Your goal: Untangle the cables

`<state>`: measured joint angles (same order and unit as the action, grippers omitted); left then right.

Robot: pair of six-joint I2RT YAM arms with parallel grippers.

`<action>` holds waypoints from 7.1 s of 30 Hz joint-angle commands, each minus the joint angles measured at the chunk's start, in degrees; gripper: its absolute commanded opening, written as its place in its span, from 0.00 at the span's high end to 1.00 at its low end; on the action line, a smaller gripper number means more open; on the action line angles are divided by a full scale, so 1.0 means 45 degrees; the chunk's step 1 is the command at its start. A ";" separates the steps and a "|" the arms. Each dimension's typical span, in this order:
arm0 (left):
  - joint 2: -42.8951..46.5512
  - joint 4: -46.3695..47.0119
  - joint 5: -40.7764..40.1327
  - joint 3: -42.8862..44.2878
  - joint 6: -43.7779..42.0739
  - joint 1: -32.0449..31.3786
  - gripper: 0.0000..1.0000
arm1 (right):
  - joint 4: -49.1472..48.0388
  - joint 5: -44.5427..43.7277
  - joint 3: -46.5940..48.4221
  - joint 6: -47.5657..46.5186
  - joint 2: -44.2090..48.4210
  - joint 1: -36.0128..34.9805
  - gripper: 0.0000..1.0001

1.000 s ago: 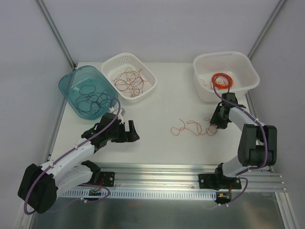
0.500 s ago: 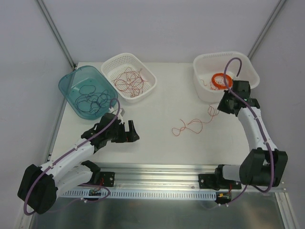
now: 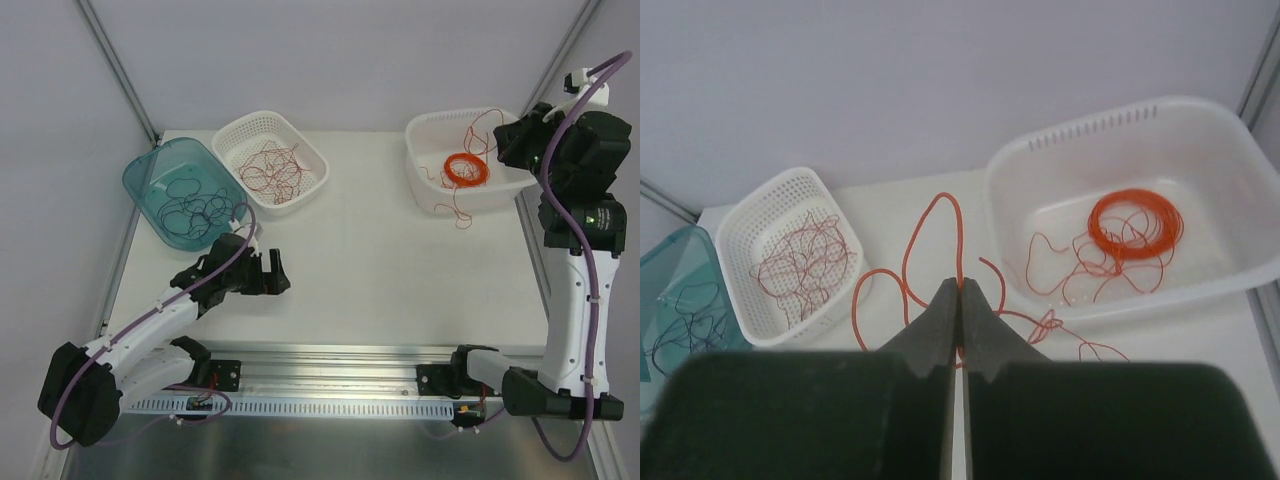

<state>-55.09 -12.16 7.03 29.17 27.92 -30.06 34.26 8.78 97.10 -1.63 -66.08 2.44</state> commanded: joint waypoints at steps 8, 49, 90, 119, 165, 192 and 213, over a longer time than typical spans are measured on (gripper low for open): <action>0.1226 -0.0461 -0.1092 0.0218 -0.0405 -0.0135 0.01 | -0.2005 -0.0582 0.2893 -0.0497 -0.2070 0.0064 0.99; 0.3179 -0.1281 -0.2498 -0.0564 -0.0013 -0.0116 0.01 | -0.4505 -0.3315 -0.5890 0.1354 -0.2601 -0.2294 0.36; 0.7301 -0.2414 -0.2948 -0.0837 -0.0853 -0.0116 0.01 | -0.5622 -1.0680 -0.8082 1.2336 -0.6877 -0.6595 0.59; 0.7164 -0.2395 -0.2714 -0.0818 -0.0834 -0.0135 0.01 | -0.5211 -1.0447 -0.6636 1.3527 -0.8812 -0.6010 0.74; 0.7828 -0.2414 -0.3476 -0.0837 -0.0912 -0.0135 0.01 | -0.1874 -0.4137 0.0532 0.4407 -0.7230 -0.0092 0.08; 1.0933 -0.6064 -0.4999 0.3473 -0.1204 -0.0135 0.01 | 0.4710 -0.5583 -0.3100 -0.2236 0.7865 -0.0092 0.03; 1.3354 -1.4268 -0.7146 0.9569 -0.0347 -0.0311 0.01 | 0.8460 -0.4176 -0.3707 -0.1104 1.4137 -0.1049 0.03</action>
<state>-0.23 -69.21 -20.12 68.69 23.18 -30.46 69.23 -10.61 80.27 -7.73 -4.23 -1.23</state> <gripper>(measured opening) 0.992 0.969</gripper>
